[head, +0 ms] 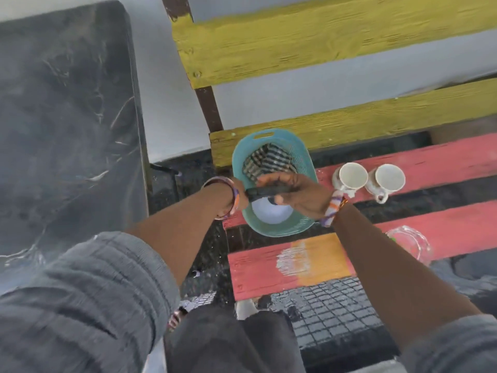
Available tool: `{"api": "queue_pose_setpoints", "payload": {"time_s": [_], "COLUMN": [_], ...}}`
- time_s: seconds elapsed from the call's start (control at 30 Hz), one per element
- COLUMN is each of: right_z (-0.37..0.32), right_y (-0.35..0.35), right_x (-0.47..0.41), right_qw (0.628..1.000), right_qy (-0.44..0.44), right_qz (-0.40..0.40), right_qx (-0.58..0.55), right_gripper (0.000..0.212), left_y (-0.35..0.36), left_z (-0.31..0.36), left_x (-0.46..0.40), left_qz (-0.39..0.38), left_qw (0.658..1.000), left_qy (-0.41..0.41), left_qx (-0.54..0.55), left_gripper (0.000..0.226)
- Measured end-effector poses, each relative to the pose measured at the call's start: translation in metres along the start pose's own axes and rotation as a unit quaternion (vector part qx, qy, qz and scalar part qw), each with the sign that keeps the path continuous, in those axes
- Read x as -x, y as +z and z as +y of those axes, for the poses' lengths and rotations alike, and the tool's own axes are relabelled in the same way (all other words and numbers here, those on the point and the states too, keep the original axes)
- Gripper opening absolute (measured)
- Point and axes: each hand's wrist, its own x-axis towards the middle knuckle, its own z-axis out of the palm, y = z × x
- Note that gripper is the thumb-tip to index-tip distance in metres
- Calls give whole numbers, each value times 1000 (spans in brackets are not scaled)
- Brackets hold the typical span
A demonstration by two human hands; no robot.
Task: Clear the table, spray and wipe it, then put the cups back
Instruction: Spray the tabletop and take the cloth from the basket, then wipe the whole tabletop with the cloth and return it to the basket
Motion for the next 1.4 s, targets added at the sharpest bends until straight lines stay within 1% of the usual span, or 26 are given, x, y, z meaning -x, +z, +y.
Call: {"api": "queue_pose_setpoints", "payload": {"time_s": [0.07, 0.1, 0.13, 0.17, 0.2, 0.23, 0.27, 0.3, 0.33, 0.37, 0.4, 0.43, 0.5, 0.57, 0.63, 0.67, 0.7, 0.77, 0.87, 0.97, 1.03, 1.07, 1.17, 1.23, 1.3, 1.4], "right_z": [-7, -13, -22, -28, -34, -36, -37, -36, -36, -32, -29, -24, -29, -42, -63, -75, -86, -108, -143, -177, -195, -201, -215, -218, -220, -217], "right_y": [-14, -21, -25, -29, -32, -35, -36, -38, -36, -34, -33, -32, -29, -24, -19, -18, -17, -9, 24, 72, 99, 117, 168, 208, 241, 283], "right_x": [4, 4, 4, 3, 0, -7, -16, -27, -36, -46, -53, -60, -65, -64, -57, -52, -46, -36, -20, -4, 6, 11, 26, 34, 37, 32], "right_qw": [997, 995, 995, 996, 998, 995, 982, 954, 918, 879, 843, 817, 796, 810, 835, 837, 836, 828, 818, 815, 805, 797, 788, 785, 768, 699], "right_qy": [25, 37, 51, 56, 60, 59, 67, 90, 135, 196, 235, 246, 258, 242, 206, 181, 149, 78, -27, -112, -134, -138, -165, -178, -174, -136], "right_qz": [-71, -85, -76, -45, 11, 73, 123, 131, 100, 62, 30, 22, 52, 93, 197, 255, 290, 319, 329, 324, 306, 300, 287, 286, 286, 291], "right_qx": [-9, -26, -44, -48, -26, 28, 129, 255, 359, 430, 483, 521, 545, 526, 470, 449, 441, 455, 472, 468, 490, 505, 519, 520, 546, 639], "right_gripper": [88, 102, 108, 107, 97, 78, 54, 36, 30, 30, 31, 32, 35, 31, 20, 26, 32, 35, 36, 24, 21, 24, 31, 31, 31, 37], "left_y": [1, 3, 3, 2, 0, -1, -1, 0, -2, -5, -8, -13, -26, -37, -48, -55, -59, -68, -78, -83, -88, -89, -87, -81, -75, -64], "left_z": [7, 8, 7, 5, 3, 1, -2, -4, -3, -4, -4, -3, -5, -7, -8, -8, -10, -12, -17, -22, -27, -35, -66, -99, -134, -179], "left_x": [-8, -11, -11, -14, -15, -14, -19, -22, -19, -19, -13, -1, 8, 15, 16, 18, 22, 34, 57, 86, 108, 118, 153, 179, 203, 234], "left_qz": [10, 9, 12, 16, 12, 2, -12, -18, -20, -12, -3, -1, 25, 52, 113, 143, 167, 203, 243, 293, 358, 384, 421, 455, 484, 514], "left_qw": [999, 999, 998, 998, 997, 996, 996, 995, 995, 995, 997, 998, 998, 998, 993, 988, 982, 968, 932, 887, 845, 823, 778, 774, 782, 794], "left_qy": [14, 24, 29, 19, 14, 5, -5, -15, -25, -22, -28, -26, -27, -16, 31, 54, 78, 109, 180, 250, 266, 267, 271, 270, 262, 269], "left_qx": [-27, -42, -51, -57, -72, -84, -86, -96, -92, -93, -70, -65, -43, -26, 11, 32, 48, 99, 199, 256, 297, 321, 379, 348, 294, 184], "left_gripper": [34, 32, 30, 25, 20, 19, 20, 24, 31, 34, 35, 36, 41, 41, 28, 24, 19, 38, 58, 62, 57, 51, 36, 29, 25, 31]}}
